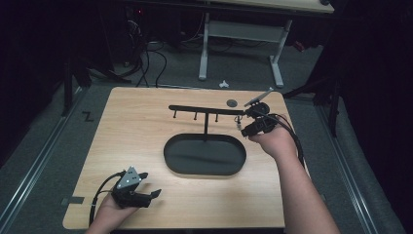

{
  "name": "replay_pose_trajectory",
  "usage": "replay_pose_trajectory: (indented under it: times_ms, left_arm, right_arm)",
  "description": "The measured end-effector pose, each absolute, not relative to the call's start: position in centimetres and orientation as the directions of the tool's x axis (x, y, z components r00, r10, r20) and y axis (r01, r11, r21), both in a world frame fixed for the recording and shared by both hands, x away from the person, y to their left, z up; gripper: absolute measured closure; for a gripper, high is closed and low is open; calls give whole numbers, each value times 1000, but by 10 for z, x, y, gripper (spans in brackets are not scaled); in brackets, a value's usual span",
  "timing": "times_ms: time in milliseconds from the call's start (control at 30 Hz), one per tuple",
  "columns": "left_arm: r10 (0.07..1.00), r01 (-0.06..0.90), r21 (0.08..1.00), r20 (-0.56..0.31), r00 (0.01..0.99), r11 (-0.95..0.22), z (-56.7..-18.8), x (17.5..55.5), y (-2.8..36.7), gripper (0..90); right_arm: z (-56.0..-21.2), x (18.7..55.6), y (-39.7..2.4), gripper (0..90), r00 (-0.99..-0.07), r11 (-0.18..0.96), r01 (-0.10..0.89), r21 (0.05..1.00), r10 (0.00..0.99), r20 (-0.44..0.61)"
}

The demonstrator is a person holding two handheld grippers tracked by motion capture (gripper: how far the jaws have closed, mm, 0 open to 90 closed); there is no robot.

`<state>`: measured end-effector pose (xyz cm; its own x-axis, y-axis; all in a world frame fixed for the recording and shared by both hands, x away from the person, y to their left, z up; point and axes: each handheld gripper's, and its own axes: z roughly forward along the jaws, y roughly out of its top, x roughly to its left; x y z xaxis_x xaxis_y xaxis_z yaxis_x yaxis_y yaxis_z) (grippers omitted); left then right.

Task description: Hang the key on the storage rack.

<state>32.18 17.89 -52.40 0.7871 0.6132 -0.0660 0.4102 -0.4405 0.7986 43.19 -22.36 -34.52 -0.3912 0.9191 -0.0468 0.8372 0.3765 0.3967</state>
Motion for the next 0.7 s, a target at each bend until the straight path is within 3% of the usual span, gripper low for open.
replay_pose_trajectory:
  times_ms: [367,700]
  left_arm:
    - [614,408,800,-64,787,-440,-525,322,177,203]
    - [611,407,795,-59,790,-450,-525,322,175,203]
  right_arm:
    - [-371,416,-228,419,-381,355,833,424,924,-27]
    - [-420,385,-241,378,-346,305,821,483,938,-5]
